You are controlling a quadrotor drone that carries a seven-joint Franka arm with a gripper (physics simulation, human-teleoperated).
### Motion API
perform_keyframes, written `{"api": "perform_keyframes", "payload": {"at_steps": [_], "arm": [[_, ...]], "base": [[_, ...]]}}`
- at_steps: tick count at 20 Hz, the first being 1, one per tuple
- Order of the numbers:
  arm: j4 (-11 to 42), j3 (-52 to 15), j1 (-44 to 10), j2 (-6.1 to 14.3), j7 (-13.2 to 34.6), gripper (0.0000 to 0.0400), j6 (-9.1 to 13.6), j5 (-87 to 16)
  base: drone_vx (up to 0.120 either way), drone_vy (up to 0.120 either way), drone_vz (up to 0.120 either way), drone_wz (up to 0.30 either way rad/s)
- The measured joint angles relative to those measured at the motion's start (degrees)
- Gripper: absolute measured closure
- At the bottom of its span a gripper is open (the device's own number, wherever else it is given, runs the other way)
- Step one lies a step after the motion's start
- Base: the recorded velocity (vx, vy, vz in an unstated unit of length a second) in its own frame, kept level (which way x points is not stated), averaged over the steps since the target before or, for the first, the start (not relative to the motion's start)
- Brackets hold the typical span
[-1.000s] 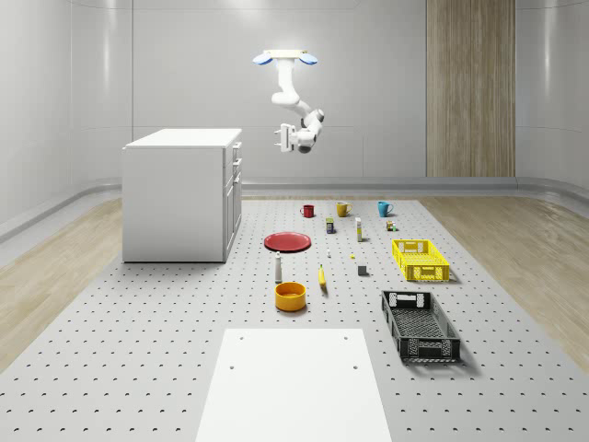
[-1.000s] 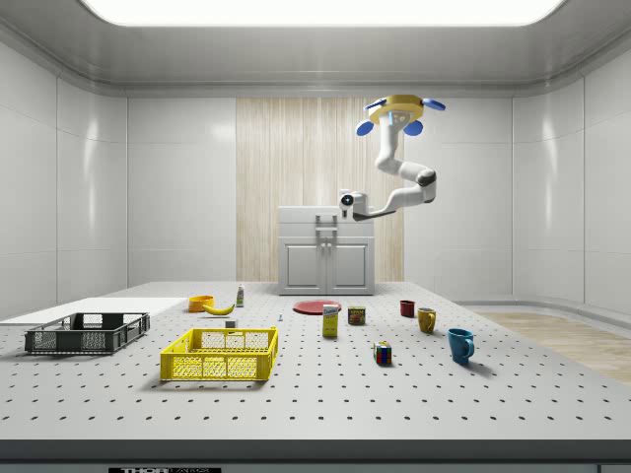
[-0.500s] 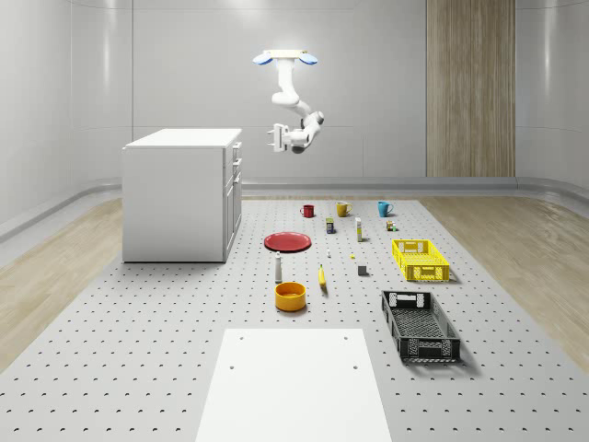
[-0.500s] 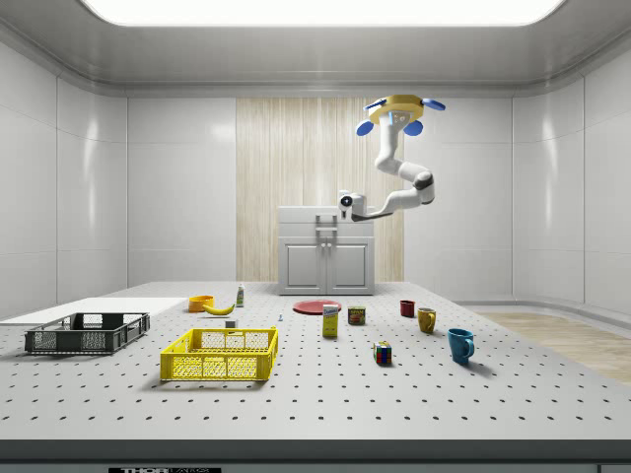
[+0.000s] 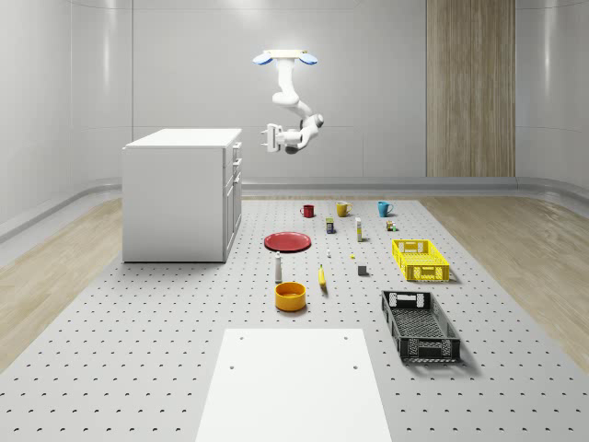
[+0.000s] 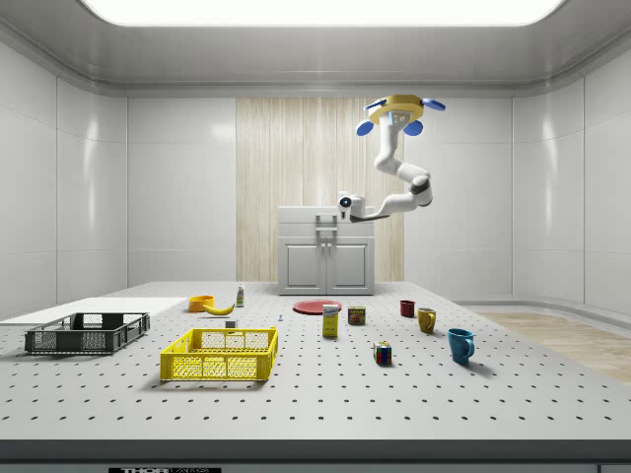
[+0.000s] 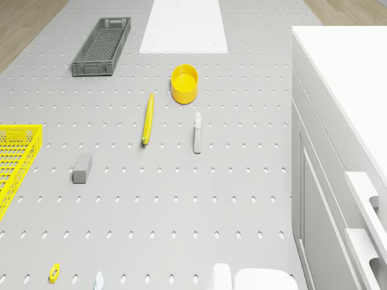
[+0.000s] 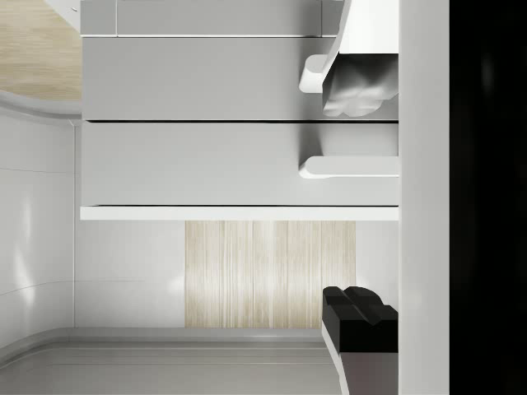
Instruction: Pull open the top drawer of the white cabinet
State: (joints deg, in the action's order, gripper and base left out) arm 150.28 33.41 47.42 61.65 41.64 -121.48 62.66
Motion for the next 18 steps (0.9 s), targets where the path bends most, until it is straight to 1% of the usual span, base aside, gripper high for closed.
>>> {"api": "perform_keyframes", "payload": {"at_steps": [7,10,13,18], "arm": [[-0.1,-3.2,1.7,-2.7,-2.3,0.0095,-3.0,4.9],[-0.3,-4.5,2.2,-3.9,-3.2,0.0095,-3.8,6.8],[-1.1,-5.6,2.2,-4.8,-3.2,0.0095,-4.1,8.0],[-2.6,-7.1,1.7,-5.9,-2.3,0.0095,-3.7,9.0]], "base": [[0.000,0.000,0.000,0.000],[0.000,0.000,0.000,0.000],[0.000,0.000,0.000,0.000],[0.000,0.000,0.000,0.000]]}}
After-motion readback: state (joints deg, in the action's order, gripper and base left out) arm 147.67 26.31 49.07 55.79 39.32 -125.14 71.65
